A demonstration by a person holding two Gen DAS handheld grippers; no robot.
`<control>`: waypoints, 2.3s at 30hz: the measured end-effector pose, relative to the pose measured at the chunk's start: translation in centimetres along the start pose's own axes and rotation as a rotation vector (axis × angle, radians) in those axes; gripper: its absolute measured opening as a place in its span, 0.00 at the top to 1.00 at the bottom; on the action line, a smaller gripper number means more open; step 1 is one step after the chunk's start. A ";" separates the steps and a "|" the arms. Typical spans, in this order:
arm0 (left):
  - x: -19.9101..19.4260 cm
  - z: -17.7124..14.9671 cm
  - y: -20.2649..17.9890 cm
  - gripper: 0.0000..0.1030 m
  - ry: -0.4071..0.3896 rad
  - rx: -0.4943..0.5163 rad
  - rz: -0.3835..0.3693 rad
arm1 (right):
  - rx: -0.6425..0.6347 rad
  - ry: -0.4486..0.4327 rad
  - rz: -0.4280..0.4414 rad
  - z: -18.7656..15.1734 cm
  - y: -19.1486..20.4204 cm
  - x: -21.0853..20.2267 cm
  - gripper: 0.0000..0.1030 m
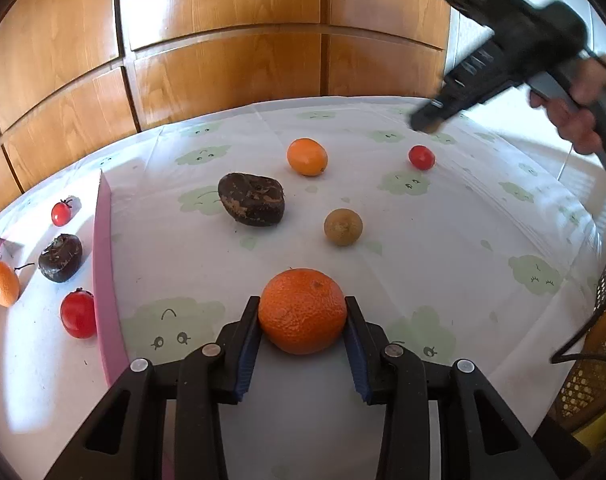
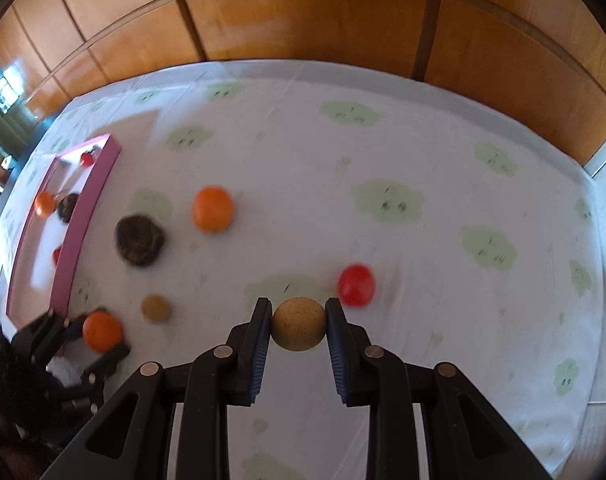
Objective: Organize fruits
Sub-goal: 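Carry the orange into the pink tray and open the left tool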
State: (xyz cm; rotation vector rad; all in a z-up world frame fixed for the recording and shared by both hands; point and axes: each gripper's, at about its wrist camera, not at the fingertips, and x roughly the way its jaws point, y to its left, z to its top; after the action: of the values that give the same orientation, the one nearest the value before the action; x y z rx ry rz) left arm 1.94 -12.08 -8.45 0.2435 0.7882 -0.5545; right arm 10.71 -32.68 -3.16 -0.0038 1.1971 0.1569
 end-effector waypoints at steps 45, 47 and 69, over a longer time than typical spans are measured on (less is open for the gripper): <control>-7.1 -0.1 19.0 0.62 0.063 -0.537 0.211 | -0.116 0.084 -0.042 -1.5 6.3 5.2 0.73; -6.6 -0.6 20.5 0.62 0.085 -0.559 0.251 | -0.116 0.085 -0.042 -1.5 6.3 5.2 0.73; -9.7 -2.3 22.1 0.47 0.002 -0.651 0.449 | -0.146 0.079 -0.066 -1.6 6.6 5.2 0.73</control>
State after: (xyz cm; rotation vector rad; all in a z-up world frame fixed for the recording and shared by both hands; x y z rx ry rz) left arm 7.30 10.89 -2.90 -0.1816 0.8433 0.1374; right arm 10.27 -25.64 -8.06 -0.1786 1.2601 0.1869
